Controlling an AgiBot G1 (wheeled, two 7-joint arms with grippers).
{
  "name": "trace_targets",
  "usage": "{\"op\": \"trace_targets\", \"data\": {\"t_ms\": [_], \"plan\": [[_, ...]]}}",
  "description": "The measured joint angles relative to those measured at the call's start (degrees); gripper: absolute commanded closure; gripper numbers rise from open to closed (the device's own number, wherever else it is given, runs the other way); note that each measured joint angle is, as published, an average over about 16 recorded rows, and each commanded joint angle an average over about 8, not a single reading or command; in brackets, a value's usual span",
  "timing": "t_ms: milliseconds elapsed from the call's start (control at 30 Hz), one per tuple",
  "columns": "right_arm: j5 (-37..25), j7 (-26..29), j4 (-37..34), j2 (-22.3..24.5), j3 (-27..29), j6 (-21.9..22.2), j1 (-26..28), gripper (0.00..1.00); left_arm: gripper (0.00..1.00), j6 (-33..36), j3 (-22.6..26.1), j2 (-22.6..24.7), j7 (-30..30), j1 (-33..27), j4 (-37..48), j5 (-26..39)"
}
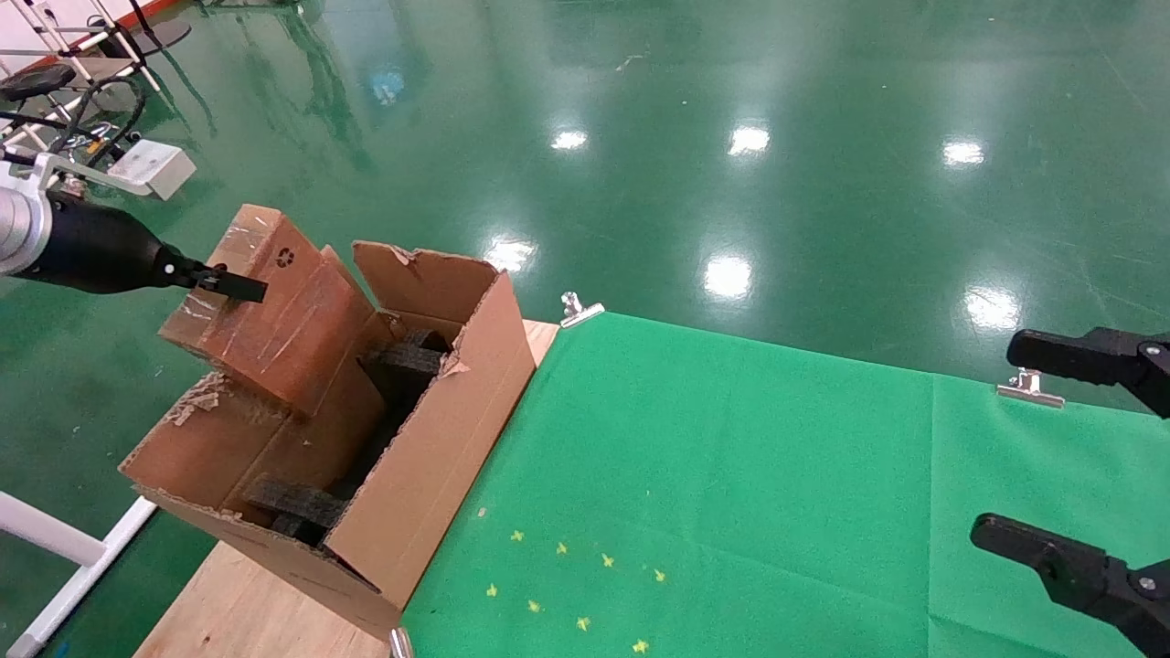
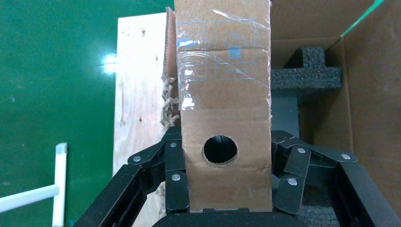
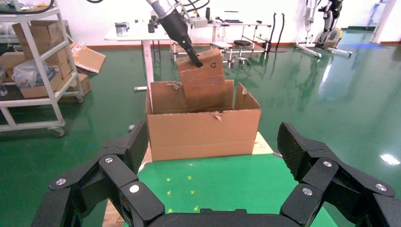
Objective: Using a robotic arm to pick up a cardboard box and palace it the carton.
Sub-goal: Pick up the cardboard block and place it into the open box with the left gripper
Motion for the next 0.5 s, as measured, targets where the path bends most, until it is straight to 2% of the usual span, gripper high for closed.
{"op": "trace_targets", "data": {"t_ms": [500], "plan": [[0.0,0.0,0.0,0.0,0.0,0.0,0.0,0.0,1.0,0.5,0.6,0.7,-0.8,4.2,2.4,0.8]]}}
